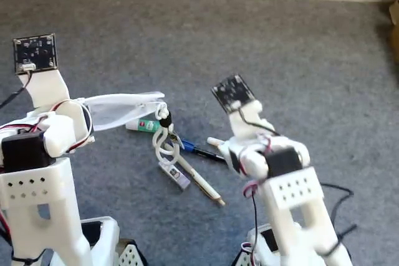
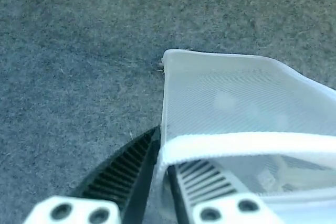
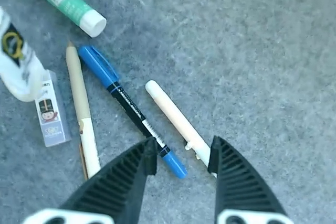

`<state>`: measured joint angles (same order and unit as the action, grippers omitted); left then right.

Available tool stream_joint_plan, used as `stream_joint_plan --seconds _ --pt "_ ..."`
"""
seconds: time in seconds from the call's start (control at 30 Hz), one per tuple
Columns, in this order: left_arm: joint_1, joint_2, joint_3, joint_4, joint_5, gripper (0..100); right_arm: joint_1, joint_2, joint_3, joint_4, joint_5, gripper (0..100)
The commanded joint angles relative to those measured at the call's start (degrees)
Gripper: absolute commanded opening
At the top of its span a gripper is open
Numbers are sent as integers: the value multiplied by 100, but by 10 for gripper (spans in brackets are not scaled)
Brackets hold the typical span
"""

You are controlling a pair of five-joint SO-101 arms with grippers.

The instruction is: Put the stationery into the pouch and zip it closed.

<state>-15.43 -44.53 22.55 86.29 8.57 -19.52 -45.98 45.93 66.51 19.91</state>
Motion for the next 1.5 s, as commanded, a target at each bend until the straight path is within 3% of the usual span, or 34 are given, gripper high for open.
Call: stream_joint_plan --seconds 0.0,0.53,1.2,1.37,1.47 --pt "-48 84 -22 -132 62 7 -75 743 -673 -101 492 156" --pt "-48 75 66 -149 62 7 -400 2967 -848 -1640 633 156" --pt "-48 75 136 -220 62 7 75 4646 -892 -2246 1055 154" --pt "-48 75 136 -211 62 7 268 4637 -910 -2246 1055 17" --pt "-48 75 136 -211 62 7 277 4637 -1042 -2229 1037 9"
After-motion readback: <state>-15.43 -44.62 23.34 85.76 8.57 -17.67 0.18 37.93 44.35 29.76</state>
